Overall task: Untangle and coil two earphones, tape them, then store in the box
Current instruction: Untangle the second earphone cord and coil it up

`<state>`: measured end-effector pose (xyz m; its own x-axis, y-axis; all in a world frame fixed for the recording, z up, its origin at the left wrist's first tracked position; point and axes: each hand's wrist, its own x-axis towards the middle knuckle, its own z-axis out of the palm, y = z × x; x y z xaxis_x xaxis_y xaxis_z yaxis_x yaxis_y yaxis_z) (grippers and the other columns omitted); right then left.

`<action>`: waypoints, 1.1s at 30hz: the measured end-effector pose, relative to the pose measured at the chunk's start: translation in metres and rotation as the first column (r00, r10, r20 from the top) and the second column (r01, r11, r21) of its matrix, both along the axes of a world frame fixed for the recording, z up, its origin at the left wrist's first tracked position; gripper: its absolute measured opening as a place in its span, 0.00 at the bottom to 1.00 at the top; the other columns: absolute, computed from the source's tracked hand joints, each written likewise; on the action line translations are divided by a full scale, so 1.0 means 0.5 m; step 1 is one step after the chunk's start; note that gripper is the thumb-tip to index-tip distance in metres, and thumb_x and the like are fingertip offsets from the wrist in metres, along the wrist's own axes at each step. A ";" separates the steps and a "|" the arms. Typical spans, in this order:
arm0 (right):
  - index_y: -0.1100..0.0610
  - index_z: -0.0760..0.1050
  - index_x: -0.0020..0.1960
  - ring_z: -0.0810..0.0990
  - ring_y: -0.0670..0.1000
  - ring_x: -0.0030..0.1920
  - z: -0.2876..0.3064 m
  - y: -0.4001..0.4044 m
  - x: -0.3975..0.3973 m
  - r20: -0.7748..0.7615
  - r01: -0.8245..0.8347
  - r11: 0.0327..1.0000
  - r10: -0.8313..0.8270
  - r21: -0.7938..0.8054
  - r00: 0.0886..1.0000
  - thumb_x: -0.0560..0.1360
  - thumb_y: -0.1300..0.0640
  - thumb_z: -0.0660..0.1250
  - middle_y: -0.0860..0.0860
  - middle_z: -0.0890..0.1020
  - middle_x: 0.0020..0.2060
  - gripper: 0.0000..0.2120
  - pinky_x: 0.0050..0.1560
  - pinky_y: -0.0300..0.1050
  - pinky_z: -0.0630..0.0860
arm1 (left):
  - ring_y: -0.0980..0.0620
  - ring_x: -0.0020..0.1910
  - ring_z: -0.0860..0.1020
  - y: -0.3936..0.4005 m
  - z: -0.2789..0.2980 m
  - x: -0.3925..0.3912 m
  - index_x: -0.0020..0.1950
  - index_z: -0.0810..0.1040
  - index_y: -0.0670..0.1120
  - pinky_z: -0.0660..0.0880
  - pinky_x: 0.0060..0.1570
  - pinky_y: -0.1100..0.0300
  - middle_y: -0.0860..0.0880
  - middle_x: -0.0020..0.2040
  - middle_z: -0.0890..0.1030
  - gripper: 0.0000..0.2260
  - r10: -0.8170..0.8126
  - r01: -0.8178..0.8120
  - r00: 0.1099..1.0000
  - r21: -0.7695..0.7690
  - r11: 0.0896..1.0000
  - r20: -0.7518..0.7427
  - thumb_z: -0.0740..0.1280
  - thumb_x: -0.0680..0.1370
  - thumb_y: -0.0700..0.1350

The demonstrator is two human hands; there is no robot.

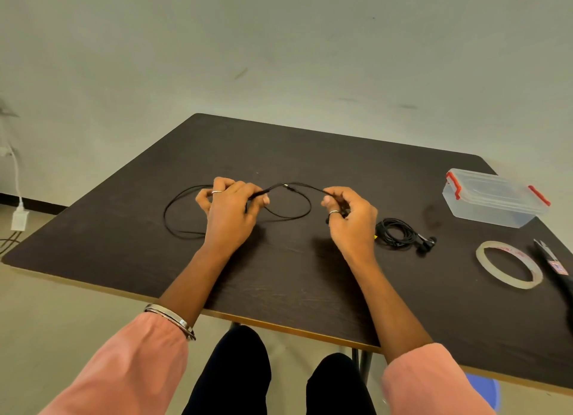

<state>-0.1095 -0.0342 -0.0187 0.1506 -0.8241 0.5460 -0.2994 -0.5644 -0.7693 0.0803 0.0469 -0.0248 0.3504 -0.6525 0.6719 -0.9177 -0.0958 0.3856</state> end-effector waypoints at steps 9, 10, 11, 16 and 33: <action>0.49 0.72 0.66 0.73 0.38 0.58 0.007 0.041 0.013 -0.293 -0.275 0.961 0.254 -0.032 0.922 0.72 0.49 0.71 0.39 0.79 0.53 0.24 0.60 0.41 0.62 | 0.51 0.55 0.70 0.001 -0.008 -0.001 0.48 0.83 0.52 0.57 0.55 0.48 0.57 0.43 0.83 0.11 -0.073 0.077 0.978 -0.015 0.997 0.196 0.64 0.75 0.55; 0.52 0.76 0.63 0.78 0.39 0.52 0.010 0.044 0.014 -0.220 -0.308 0.952 0.300 -0.001 0.928 0.73 0.54 0.72 0.41 0.82 0.48 0.19 0.58 0.41 0.70 | 0.51 0.55 0.70 0.002 -0.008 -0.003 0.48 0.83 0.53 0.56 0.55 0.48 0.57 0.43 0.83 0.11 -0.086 0.088 0.973 -0.002 0.996 0.213 0.64 0.75 0.56; 0.55 0.79 0.59 0.81 0.40 0.44 0.015 0.048 0.015 -0.156 -0.346 0.938 0.346 0.028 0.925 0.74 0.58 0.71 0.44 0.83 0.43 0.14 0.49 0.40 0.76 | 0.51 0.55 0.71 0.003 -0.008 -0.003 0.49 0.83 0.53 0.56 0.55 0.48 0.57 0.43 0.83 0.12 -0.092 0.092 0.971 0.009 0.996 0.222 0.64 0.75 0.56; 0.63 0.83 0.49 0.72 0.41 0.26 0.075 0.059 -0.003 0.173 -0.436 0.882 0.408 0.178 0.896 0.76 0.64 0.67 0.53 0.77 0.28 0.06 0.29 0.30 0.66 | 0.52 0.57 0.71 0.000 -0.010 -0.001 0.49 0.83 0.54 0.54 0.57 0.50 0.58 0.44 0.83 0.06 -0.050 0.057 0.984 -0.033 0.998 0.169 0.70 0.74 0.51; 0.60 0.78 0.43 0.77 0.51 0.32 0.298 0.009 -0.041 0.306 -0.474 0.860 0.408 0.187 0.860 0.82 0.59 0.59 0.53 0.82 0.35 0.13 0.33 0.42 0.75 | 0.58 0.58 0.78 -0.003 0.192 -0.072 0.72 0.66 0.45 0.73 0.56 0.69 0.50 0.56 0.82 0.18 -0.518 0.748 0.539 0.096 0.656 -0.664 0.61 0.81 0.42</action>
<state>-0.1299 -0.0295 0.1302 0.4185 -0.8147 0.4014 0.1539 -0.3720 -0.9154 0.0445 0.0456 0.0713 -0.0398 -0.9784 0.2030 -0.4172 0.2008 0.8863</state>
